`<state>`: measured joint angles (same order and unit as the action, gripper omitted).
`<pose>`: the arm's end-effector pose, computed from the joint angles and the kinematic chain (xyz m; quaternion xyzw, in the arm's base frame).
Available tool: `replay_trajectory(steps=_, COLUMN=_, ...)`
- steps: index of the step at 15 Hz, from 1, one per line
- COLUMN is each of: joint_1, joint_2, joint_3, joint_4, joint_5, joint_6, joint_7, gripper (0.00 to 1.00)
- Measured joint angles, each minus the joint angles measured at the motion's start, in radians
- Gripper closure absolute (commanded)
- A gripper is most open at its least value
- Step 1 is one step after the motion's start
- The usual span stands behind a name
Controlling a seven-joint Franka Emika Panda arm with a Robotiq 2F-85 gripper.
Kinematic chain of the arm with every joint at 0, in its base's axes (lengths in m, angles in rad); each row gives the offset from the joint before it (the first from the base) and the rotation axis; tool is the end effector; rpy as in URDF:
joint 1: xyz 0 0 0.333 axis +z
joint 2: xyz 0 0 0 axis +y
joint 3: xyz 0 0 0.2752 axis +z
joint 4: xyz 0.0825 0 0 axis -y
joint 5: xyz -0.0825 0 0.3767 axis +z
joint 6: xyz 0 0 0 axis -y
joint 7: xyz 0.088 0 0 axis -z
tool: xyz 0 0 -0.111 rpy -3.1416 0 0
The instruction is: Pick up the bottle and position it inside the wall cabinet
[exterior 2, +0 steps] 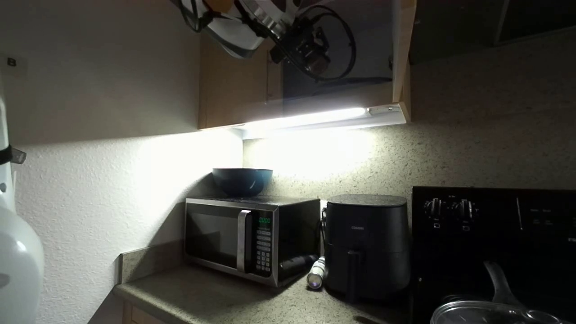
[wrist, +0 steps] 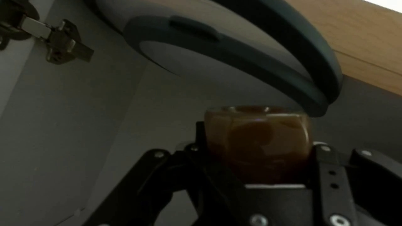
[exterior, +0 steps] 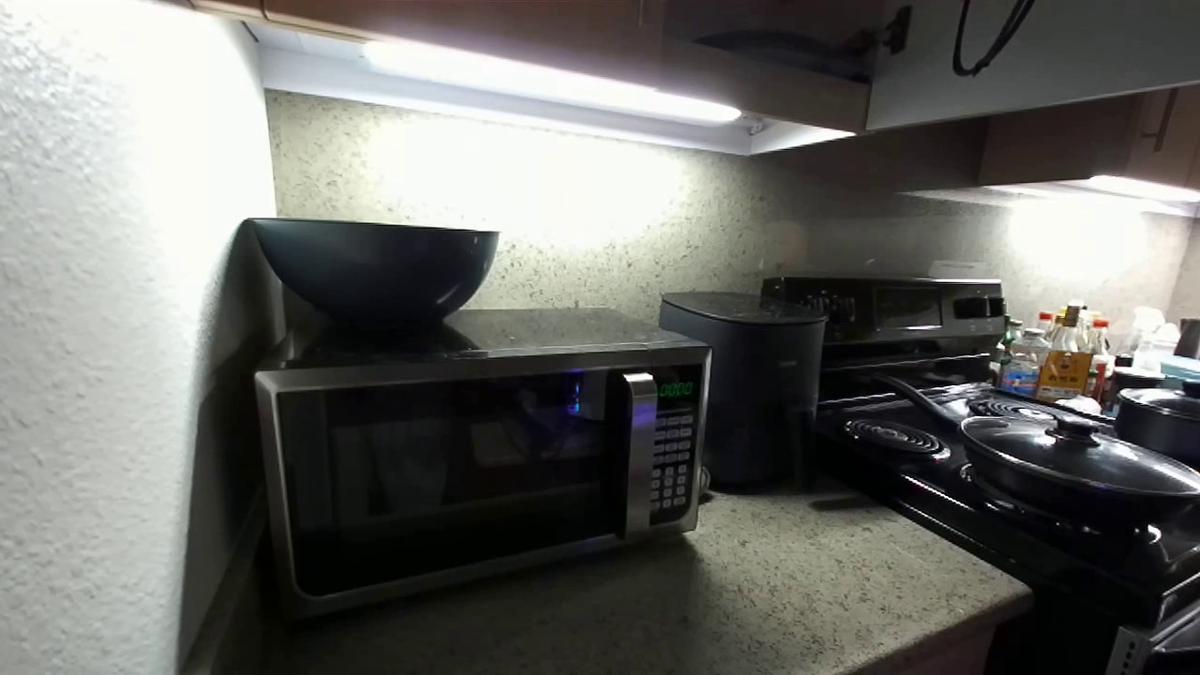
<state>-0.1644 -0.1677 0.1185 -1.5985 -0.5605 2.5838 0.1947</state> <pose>0.5352 -0.0081 0.7845 0.8123 0.0243 0.5398 0.2195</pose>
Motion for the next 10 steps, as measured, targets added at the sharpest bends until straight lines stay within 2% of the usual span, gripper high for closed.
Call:
replay_trajectory(steps=6, joint_1=0.040, joint_2=0.041, joint_3=-0.028, joint_4=0.031, joint_5=0.019, joint_6=0.023, joint_7=-0.002, gripper=0.68)
replay_trajectory(steps=10, joint_1=0.093, joint_2=0.173, joint_3=-0.050, joint_4=0.154, joint_5=0.159, joint_6=0.160, joint_7=-0.088, gripper=0.68)
